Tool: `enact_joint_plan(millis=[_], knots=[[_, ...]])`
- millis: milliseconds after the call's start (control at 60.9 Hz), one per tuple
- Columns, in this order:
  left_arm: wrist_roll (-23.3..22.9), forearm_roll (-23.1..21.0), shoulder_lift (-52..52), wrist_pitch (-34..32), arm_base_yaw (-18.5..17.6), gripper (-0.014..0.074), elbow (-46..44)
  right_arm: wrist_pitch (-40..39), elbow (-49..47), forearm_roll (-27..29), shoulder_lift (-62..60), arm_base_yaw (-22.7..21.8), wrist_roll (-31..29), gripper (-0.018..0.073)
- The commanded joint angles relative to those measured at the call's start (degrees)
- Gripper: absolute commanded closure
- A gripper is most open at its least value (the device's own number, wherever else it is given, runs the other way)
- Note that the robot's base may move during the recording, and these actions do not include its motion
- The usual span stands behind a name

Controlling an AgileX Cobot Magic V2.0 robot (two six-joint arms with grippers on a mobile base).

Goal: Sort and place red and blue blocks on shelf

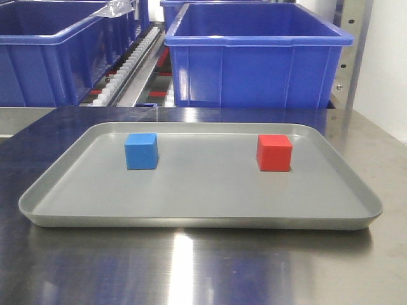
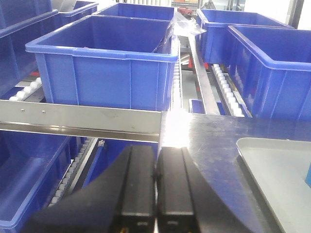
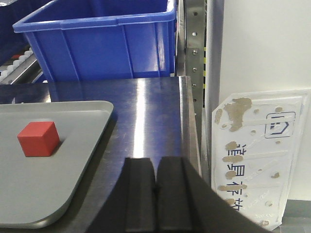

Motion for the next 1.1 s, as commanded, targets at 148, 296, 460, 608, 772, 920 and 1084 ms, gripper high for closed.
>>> enact_joint_plan(millis=[148, 296, 460, 608, 772, 920, 1084], knots=[[0.0, 0.0, -1.0, -4.6, -0.1, 0.0459, 2.0, -4.8, -1.1, -0.4, -1.0, -0.2, -0.4, 0.049], [0.0, 0.0, -1.0, -4.6, -0.1, 0.0459, 2.0, -4.8, -1.1, -0.4, -1.0, -0.2, -0.4, 0.049], [0.0, 0.0, -1.0, -4.6, -0.1, 0.0459, 2.0, -4.8, -1.1, -0.4, -1.0, -0.2, -0.4, 0.049], [0.0, 0.0, -1.0, -4.6, -0.1, 0.0459, 2.0, -4.8, -1.1, -1.1, -1.0, -0.2, -0.4, 0.049], [0.0, 0.0, -1.0, -4.6, -0.1, 0.0459, 2.0, -4.8, -1.1, -1.1, -1.0, -0.2, -0.4, 0.049], [0.0, 0.0, -1.0, -4.6, -0.1, 0.0459, 2.0, -4.8, -1.1, -1.1, -1.0, -0.2, -0.4, 0.049], [0.0, 0.0, -1.0, -4.6, -0.1, 0.0459, 2.0, -6.7, -1.1, -1.7, -1.0, -0.2, -0.4, 0.049]])
